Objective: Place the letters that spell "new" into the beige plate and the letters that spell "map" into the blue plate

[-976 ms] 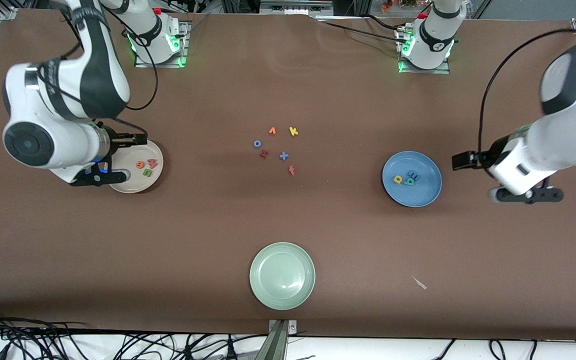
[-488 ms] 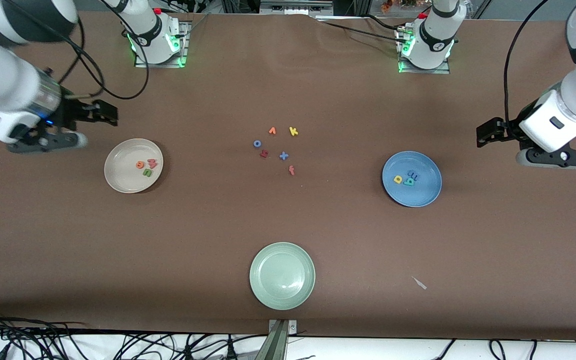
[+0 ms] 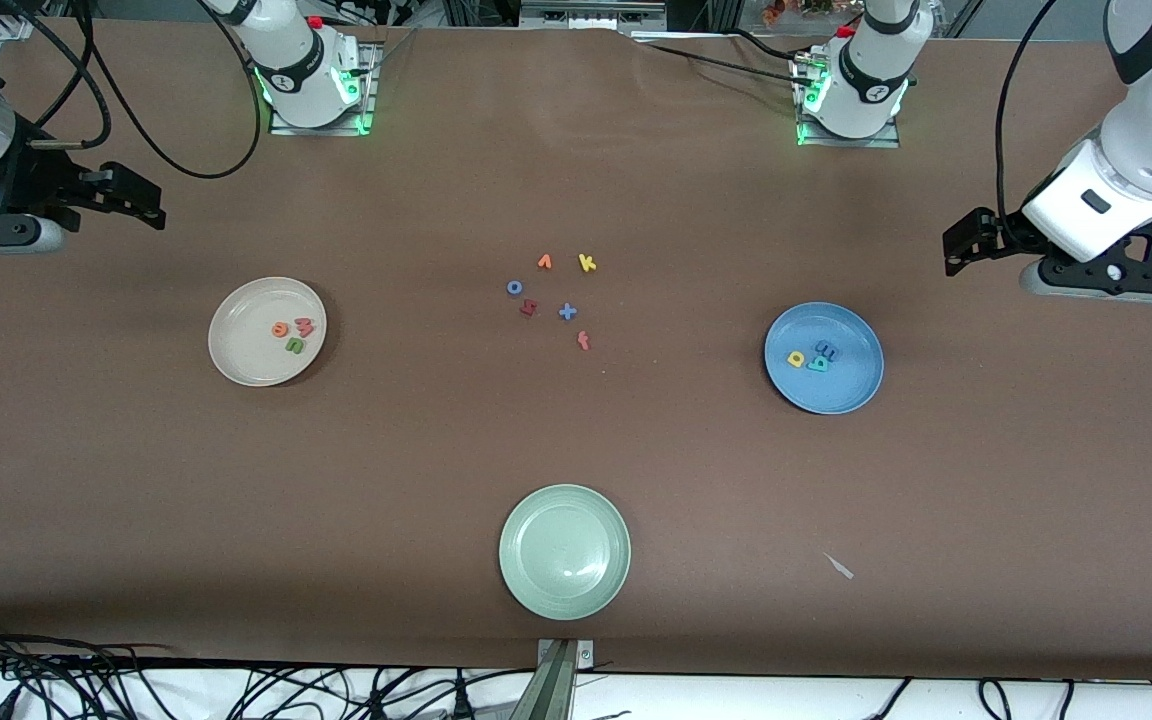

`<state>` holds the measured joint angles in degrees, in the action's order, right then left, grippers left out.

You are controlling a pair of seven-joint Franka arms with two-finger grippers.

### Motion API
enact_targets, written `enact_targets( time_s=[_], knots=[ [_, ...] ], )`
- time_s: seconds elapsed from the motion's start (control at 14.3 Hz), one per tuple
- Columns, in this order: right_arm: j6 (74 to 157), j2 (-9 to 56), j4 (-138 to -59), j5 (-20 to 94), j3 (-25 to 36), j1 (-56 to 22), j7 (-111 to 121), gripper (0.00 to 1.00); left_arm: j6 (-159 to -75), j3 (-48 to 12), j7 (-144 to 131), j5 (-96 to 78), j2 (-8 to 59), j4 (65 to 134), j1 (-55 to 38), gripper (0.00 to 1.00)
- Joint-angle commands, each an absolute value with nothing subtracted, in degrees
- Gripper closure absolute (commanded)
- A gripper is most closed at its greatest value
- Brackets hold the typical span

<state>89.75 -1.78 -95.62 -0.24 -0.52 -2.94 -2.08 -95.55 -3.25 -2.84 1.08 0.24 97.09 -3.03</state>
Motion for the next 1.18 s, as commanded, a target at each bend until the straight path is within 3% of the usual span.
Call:
enact_targets(
  time_s=[0.0, 0.14, 1.12],
  knots=[
    [91.84, -4.39, -96.94, -0.36, -2.20, -0.09, -2.90, 0.00, -93.53, -3.16, -1.58, -0.62, -0.18, 95.64, -2.90, 0.00],
    [91.50, -4.66, -96.86, -0.44, -2.37, 0.26, -2.81, 0.00, -89.66, -3.08, -2.02, -0.70, 1.40, 93.17, -2.81, 0.00],
    [91.49, -3.25, -96.06, -0.44, -2.20, -0.09, -2.81, 0.00, -89.83, -3.16, -0.35, -0.53, 3.43, 89.38, -2.81, 0.00]
  ],
)
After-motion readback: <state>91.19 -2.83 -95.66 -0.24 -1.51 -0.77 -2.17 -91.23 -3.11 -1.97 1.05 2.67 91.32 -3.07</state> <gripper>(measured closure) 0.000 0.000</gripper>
